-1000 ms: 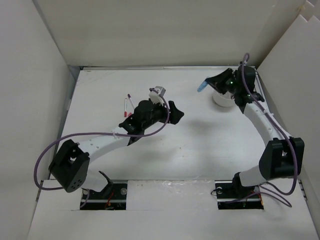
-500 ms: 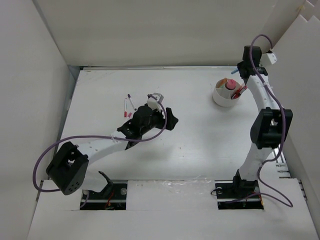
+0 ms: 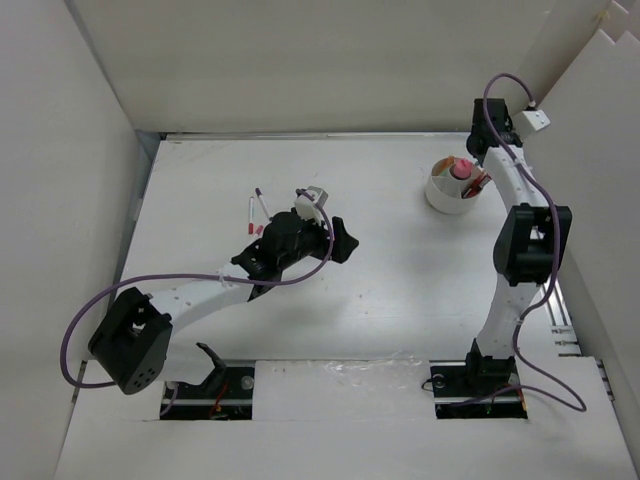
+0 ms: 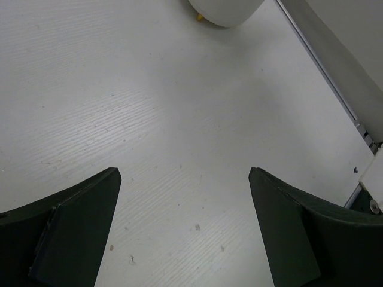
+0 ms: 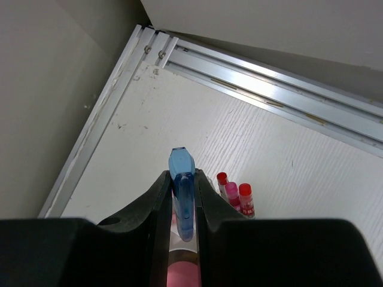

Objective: Sort the stationery into containers
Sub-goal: Place the stationery in the storage box, then pick up the pen from the center of the board.

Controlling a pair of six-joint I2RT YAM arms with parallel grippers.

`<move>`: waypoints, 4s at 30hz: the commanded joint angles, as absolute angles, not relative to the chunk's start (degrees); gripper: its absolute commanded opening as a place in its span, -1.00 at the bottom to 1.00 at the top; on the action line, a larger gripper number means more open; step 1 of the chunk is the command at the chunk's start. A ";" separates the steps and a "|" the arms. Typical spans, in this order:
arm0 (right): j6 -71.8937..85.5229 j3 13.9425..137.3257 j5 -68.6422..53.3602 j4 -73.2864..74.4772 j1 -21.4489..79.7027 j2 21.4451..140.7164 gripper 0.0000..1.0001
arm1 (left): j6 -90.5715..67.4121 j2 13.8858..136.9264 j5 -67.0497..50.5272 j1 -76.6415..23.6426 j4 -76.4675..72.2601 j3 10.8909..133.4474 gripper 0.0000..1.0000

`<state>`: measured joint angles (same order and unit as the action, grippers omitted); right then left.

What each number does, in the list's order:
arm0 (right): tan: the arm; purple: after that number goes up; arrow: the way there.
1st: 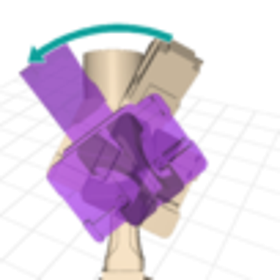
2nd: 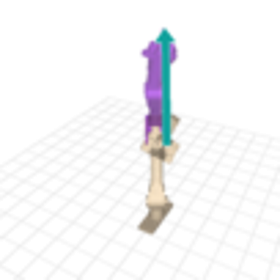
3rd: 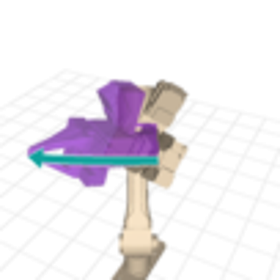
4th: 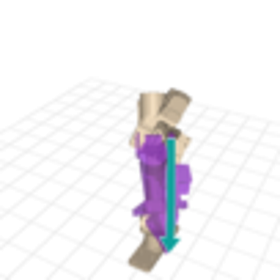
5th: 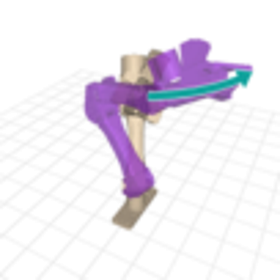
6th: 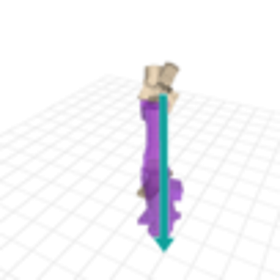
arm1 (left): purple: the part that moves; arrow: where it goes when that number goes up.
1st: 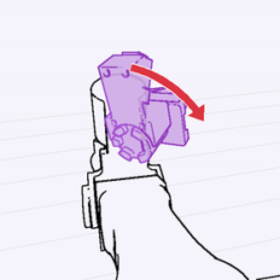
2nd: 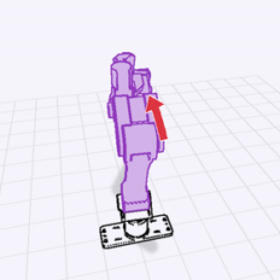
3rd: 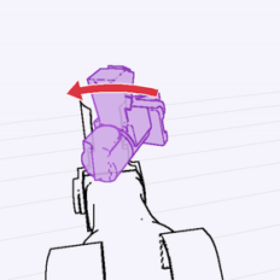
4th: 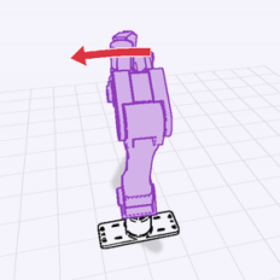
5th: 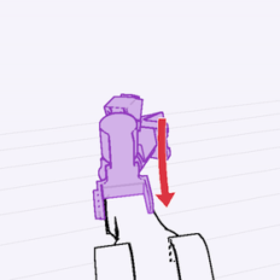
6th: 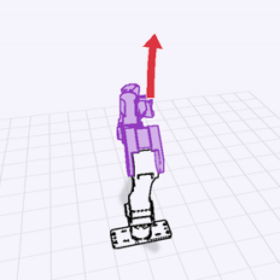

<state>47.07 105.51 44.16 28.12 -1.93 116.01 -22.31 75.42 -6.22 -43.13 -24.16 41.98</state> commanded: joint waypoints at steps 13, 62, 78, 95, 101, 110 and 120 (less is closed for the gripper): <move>42.72 111.80 54.49 28.65 3.25 122.69 -0.98 | -22.15 73.04 -7.47 -43.24 -26.02 41.75 0.73; 55.46 50.02 14.77 10.90 23.91 62.51 -0.81 | -23.12 97.81 21.27 -33.84 -0.09 61.96 0.56; 54.93 44.82 7.39 6.50 25.04 57.92 -0.72 | -17.31 106.51 18.54 -28.92 3.78 70.04 0.61; 54.93 45.35 10.28 6.50 27.16 58.45 -0.72 | -17.14 108.81 11.52 -29.44 3.61 67.95 0.13; 54.93 45.35 10.81 6.50 27.16 59.50 -0.43 | -18.36 106.18 8.27 -32.52 0.80 63.38 -0.26; 54.93 46.49 9.58 6.50 27.16 63.28 -0.14 | -18.90 101.87 0.27 -32.52 -2.20 57.92 -0.08; 56.25 48.08 9.58 5.98 28.30 66.61 -0.14 | -18.90 103.01 4.65 -32.52 -2.72 56.87 -0.55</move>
<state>55.70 45.43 9.61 9.10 27.49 65.95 -18.52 103.42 3.38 -32.60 -4.73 58.13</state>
